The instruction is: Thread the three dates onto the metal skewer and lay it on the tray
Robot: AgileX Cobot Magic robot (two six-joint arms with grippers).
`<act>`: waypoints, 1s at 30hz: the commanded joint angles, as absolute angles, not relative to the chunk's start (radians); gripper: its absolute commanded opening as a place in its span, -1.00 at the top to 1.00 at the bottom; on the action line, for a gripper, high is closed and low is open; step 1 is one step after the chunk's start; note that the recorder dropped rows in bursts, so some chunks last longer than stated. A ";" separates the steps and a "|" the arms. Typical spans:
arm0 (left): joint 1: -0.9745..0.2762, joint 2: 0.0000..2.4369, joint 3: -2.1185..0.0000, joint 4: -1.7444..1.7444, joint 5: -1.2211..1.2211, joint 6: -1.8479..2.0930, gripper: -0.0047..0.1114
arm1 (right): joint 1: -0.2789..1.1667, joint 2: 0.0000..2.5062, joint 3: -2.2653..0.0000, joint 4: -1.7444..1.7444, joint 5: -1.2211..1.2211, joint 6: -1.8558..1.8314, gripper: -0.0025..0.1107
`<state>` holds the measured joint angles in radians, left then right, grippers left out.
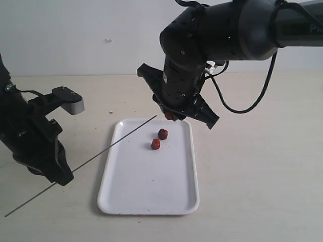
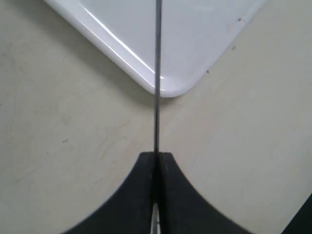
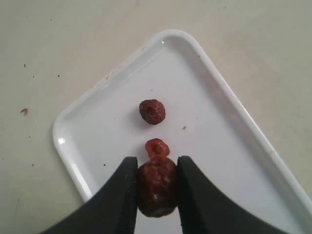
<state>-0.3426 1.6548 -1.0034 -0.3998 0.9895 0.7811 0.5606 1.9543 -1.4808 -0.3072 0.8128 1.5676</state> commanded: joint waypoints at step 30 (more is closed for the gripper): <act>-0.379 1.653 -1.001 -0.440 0.959 0.778 0.92 | 0.564 1.954 -1.482 -0.383 0.805 1.623 0.47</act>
<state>-0.3743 1.6548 -1.0034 -0.4217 0.9674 0.7811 0.5606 1.9543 -1.4808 -0.3671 0.8128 1.6265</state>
